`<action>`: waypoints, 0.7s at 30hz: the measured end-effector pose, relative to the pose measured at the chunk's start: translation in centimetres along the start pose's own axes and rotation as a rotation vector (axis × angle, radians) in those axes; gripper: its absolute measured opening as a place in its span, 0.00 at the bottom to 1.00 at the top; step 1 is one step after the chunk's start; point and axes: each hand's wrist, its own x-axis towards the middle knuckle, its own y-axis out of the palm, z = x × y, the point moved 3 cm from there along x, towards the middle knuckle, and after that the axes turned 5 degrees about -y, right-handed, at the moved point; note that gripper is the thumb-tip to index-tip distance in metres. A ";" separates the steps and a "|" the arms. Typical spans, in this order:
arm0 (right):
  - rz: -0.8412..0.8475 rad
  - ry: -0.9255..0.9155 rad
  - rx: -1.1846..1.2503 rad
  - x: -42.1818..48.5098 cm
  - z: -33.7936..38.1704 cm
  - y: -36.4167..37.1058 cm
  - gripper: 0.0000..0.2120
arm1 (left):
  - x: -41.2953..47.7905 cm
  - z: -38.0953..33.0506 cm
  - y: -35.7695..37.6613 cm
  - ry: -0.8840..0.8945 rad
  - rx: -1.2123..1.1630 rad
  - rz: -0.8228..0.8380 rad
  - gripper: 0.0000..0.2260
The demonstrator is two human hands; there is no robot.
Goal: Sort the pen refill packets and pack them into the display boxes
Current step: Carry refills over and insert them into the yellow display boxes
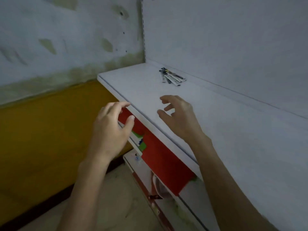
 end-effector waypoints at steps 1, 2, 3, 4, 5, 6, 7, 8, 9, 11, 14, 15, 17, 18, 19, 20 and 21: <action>-0.015 0.011 0.016 1.5 0.3 1.6 0.19 | 1.4 1.5 -0.2 0.015 -0.005 0.012 0.15; -0.019 0.013 0.027 3.0 0.8 3.1 0.19 | 2.8 2.8 -0.5 0.019 -0.009 0.018 0.16; -0.015 0.013 0.038 4.6 1.2 4.7 0.20 | 4.1 4.2 -0.9 0.014 -0.009 0.022 0.16; -0.017 0.019 0.047 6.0 1.7 6.0 0.20 | 5.2 5.4 -1.1 0.012 -0.008 0.034 0.17; -0.034 0.029 0.055 7.5 2.0 7.1 0.20 | 6.4 6.5 -1.3 0.022 -0.007 0.055 0.17; -0.056 0.039 0.064 8.8 2.2 8.0 0.20 | 7.7 7.6 -1.3 0.039 0.000 0.081 0.17; -0.074 0.047 0.067 10.1 2.3 8.8 0.20 | 9.1 8.5 -1.2 0.055 0.003 0.099 0.17; -0.088 0.057 0.064 11.2 2.2 9.6 0.20 | 10.4 9.4 -1.1 0.061 -0.003 0.112 0.17; -0.098 0.071 0.053 12.1 2.1 10.2 0.20 | 11.8 10.2 -0.8 0.061 -0.019 0.127 0.17; -0.108 0.085 0.009 13.7 1.3 11.3 0.19 | 14.1 11.6 0.2 0.052 -0.082 0.158 0.16; -0.117 0.116 -0.073 16.2 -0.9 12.2 0.19 | 17.6 12.5 2.6 0.056 -0.187 0.214 0.14; -0.123 0.140 -0.092 17.1 -1.7 12.1 0.19 | 18.9 12.6 3.6 0.068 -0.215 0.237 0.14; -0.166 0.185 -0.113 19.0 -3.5 11.7 0.19 | 21.5 12.9 5.8 0.119 -0.261 0.275 0.13; -0.208 0.209 -0.107 20.0 -4.4 11.3 0.18 | 22.8 13.2 6.8 0.150 -0.275 0.279 0.13; -0.257 0.240 -0.094 21.0 -5.4 10.7 0.17 | 24.1 13.5 7.7 0.172 -0.291 0.279 0.13; -0.308 0.274 -0.089 21.8 -6.4 10.1 0.16 | 25.4 13.9 8.3 0.181 -0.317 0.280 0.13; -0.351 0.306 -0.104 22.5 -7.3 9.5 0.15 | 26.6 14.3 8.8 0.184 -0.351 0.283 0.12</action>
